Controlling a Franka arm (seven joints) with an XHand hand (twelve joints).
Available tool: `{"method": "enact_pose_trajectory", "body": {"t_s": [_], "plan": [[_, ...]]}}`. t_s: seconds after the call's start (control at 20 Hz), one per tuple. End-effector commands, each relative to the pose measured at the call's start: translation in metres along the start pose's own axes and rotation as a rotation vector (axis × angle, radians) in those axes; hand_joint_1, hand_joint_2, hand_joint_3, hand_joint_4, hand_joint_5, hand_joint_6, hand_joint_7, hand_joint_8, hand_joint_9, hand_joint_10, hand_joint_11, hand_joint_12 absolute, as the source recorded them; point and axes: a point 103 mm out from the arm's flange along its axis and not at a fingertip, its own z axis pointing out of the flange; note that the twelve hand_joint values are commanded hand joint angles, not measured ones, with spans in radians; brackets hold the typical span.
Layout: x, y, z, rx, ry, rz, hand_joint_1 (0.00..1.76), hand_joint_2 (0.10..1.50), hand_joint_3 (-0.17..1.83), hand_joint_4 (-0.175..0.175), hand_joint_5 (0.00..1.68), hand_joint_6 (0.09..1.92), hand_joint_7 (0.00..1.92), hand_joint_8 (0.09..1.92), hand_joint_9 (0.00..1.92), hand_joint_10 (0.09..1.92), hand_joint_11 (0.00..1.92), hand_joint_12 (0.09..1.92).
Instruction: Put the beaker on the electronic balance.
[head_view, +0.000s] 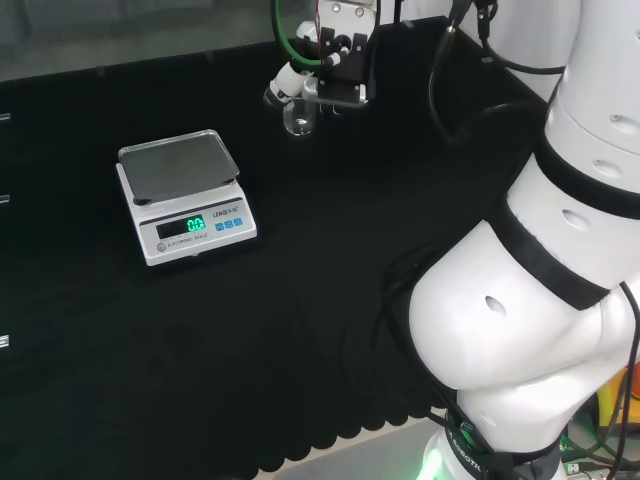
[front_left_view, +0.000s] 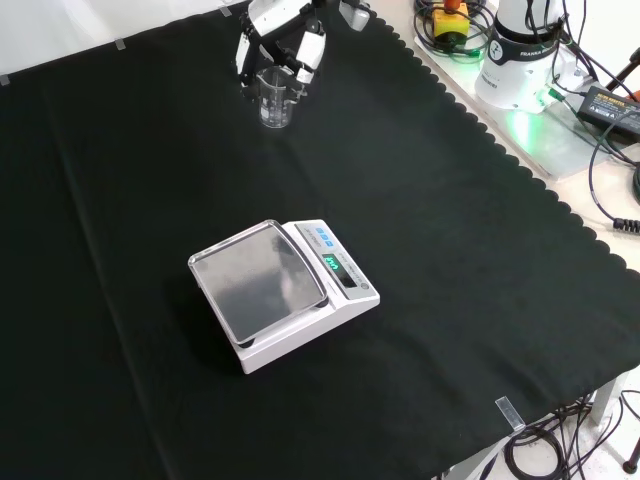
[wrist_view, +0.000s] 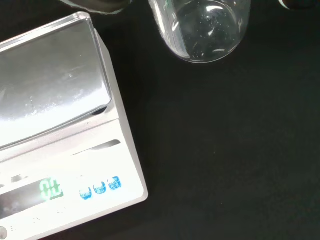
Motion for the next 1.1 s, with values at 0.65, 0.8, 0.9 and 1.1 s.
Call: {"method": "enact_pose_trajectory", "body": {"t_s": [0.65, 0.8, 0.9, 1.1], "plan": [[0.064, 0.047, 0.010, 0.046, -0.048, -0.116, 1.16, 1.09, 0.02, -0.175, 1.01, 0.95, 1.26, 0.71, 1.73, 0.23, 1.68, 0.45], [0.078, 0.062, 0.011, 0.055, -0.065, -0.132, 1.16, 1.09, 0.02, -0.175, 1.01, 0.95, 1.26, 0.71, 1.73, 0.23, 1.68, 0.45], [0.088, 0.073, 0.013, 0.059, -0.078, -0.142, 1.16, 1.09, 0.02, -0.175, 1.01, 0.95, 1.26, 0.71, 1.73, 0.23, 1.69, 0.45], [0.103, 0.092, 0.018, 0.071, -0.086, -0.158, 1.16, 1.09, 0.02, -0.175, 1.02, 0.95, 1.26, 0.72, 1.73, 0.24, 1.69, 0.45]]}}
